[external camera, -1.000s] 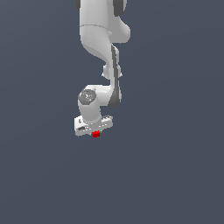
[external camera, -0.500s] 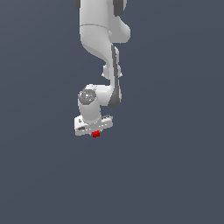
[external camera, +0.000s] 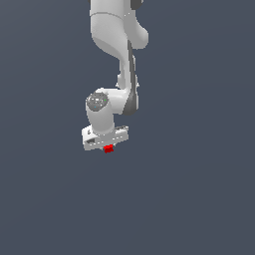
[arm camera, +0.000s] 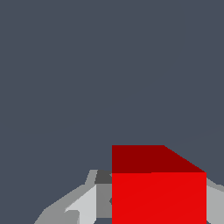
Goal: Lift up the red cube by 0.2 meters.
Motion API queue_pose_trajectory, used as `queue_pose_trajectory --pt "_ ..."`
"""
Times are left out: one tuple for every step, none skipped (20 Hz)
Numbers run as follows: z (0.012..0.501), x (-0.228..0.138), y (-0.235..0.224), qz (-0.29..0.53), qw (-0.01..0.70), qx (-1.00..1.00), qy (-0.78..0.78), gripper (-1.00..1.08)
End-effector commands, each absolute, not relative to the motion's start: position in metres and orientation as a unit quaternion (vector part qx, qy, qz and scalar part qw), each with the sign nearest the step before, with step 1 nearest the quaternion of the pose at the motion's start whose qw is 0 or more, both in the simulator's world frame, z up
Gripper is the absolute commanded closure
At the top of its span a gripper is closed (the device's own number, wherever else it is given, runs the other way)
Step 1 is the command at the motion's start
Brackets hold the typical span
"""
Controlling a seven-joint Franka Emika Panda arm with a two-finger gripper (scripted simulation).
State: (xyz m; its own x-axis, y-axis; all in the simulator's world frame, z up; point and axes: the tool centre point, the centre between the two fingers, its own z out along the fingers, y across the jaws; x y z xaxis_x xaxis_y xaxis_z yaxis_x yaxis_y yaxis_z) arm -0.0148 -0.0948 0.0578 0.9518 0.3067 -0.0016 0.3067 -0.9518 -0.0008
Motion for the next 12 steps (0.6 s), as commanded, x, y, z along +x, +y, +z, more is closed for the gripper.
queue_pose_trajectory --pt "0.077 -0.015 -0.095 0.000 0.000 -0.988 -0.155 1.08" --pt "0.085 -0.015 -0.095 0.000 0.000 -0.988 -0.155 1.08" --pt "0.095 -0.015 -0.095 0.000 0.000 -0.988 -0.155 1.08" --pt "0.104 -0.015 -0.095 0.000 0.000 -0.988 -0.155 1.08" --pt "0.114 -0.016 -0.095 0.000 0.000 -0.988 -0.155 1.08" --pt "0.125 -0.016 -0.094 0.000 0.000 -0.988 -0.156 1.08" --pt "0.135 -0.016 -0.094 0.000 0.000 -0.988 -0.156 1.08" --pt "0.145 -0.016 -0.094 0.000 0.000 -0.988 -0.156 1.08" --pt "0.155 -0.016 -0.094 0.000 0.000 -0.988 -0.156 1.08" --pt "0.164 -0.016 -0.094 0.000 0.000 -0.988 -0.156 1.08" --pt "0.173 -0.016 -0.094 0.000 0.000 -0.988 -0.156 1.08" --pt "0.181 -0.016 -0.094 0.000 0.000 -0.988 -0.156 1.08"
